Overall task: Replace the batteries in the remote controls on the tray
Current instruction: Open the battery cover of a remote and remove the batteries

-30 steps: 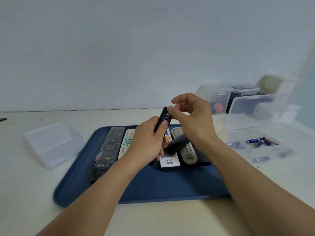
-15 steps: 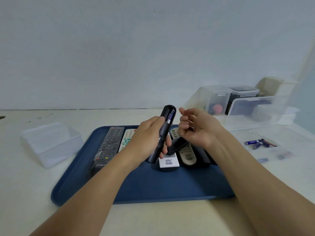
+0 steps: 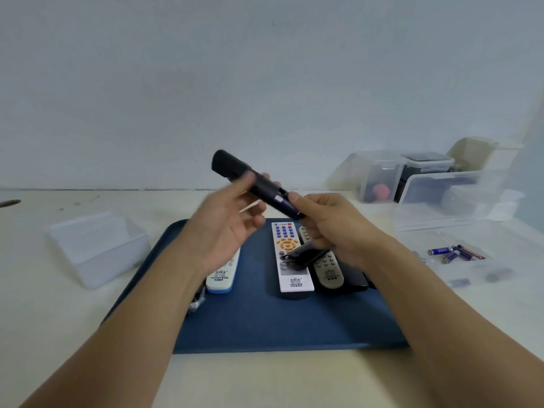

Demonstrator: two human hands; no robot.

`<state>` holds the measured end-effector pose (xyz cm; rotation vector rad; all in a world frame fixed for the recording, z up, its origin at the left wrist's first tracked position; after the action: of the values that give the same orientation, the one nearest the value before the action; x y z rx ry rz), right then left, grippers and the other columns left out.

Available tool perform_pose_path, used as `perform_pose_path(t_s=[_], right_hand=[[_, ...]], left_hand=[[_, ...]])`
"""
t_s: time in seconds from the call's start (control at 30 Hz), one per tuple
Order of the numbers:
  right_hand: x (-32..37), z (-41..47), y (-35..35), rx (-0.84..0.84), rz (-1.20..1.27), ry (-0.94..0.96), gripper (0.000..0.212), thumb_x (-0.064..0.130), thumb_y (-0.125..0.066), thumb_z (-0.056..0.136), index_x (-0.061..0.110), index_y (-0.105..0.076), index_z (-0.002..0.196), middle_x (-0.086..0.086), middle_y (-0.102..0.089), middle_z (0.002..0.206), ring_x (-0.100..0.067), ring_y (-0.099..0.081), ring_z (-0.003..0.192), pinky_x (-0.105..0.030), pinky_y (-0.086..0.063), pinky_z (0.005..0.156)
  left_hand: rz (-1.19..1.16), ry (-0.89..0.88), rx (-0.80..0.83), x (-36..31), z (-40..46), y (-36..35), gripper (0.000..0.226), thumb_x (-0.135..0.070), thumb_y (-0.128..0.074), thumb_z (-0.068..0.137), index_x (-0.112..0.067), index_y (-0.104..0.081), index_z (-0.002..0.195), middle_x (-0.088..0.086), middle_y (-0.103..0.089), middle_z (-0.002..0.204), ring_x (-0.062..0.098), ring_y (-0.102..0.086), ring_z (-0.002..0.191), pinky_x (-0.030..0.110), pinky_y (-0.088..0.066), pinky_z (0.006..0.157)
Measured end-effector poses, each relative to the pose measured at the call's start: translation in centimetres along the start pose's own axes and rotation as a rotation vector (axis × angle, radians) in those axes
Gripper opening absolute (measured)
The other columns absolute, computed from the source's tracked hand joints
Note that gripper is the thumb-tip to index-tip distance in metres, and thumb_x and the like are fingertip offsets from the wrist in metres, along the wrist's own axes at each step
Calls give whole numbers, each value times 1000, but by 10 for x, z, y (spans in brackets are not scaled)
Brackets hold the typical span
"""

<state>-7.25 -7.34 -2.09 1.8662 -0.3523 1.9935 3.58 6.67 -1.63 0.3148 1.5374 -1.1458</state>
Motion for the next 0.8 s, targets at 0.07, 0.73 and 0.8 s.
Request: perform_pose_path(t_s=[0.07, 0.73, 0.8], right_hand=[[-3, -6, -20, 103, -122, 4, 37, 38, -55, 101, 7, -52, 81, 6, -31, 49, -9, -21, 41, -20, -20, 38], [13, -25, -31, -52, -429, 549, 14, 5, -81, 80, 6, -68, 74, 6, -70, 70, 6, -55, 51, -4, -34, 53], [14, -26, -32, -57, -477, 583, 13, 4, -80, 81, 5, -69, 75, -3, -76, 83, 10, -56, 53, -4, -35, 54]], left_hand=[[188, -62, -25, 14, 2, -11, 27, -19, -57, 98, -8, -68, 119, 6, -74, 110, 17, -63, 92, 29, -49, 78], [125, 83, -246, 23, -3, -14, 56, -58, -34, 104, -12, -57, 82, 4, -49, 70, 19, -56, 61, 32, -53, 66], [119, 90, -251, 22, 0, -12, 57, -60, -34, 103, -14, -55, 79, 2, -45, 67, 20, -48, 64, 33, -50, 68]])
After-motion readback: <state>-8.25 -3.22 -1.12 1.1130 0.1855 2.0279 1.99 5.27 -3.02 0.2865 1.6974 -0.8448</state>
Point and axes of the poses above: each hand's wrist, its own z-axis towards the middle knuckle, its own y-axis out of the back of the hand, x = y × z, the point moved 2 cm from there along z, towards the middle knuckle
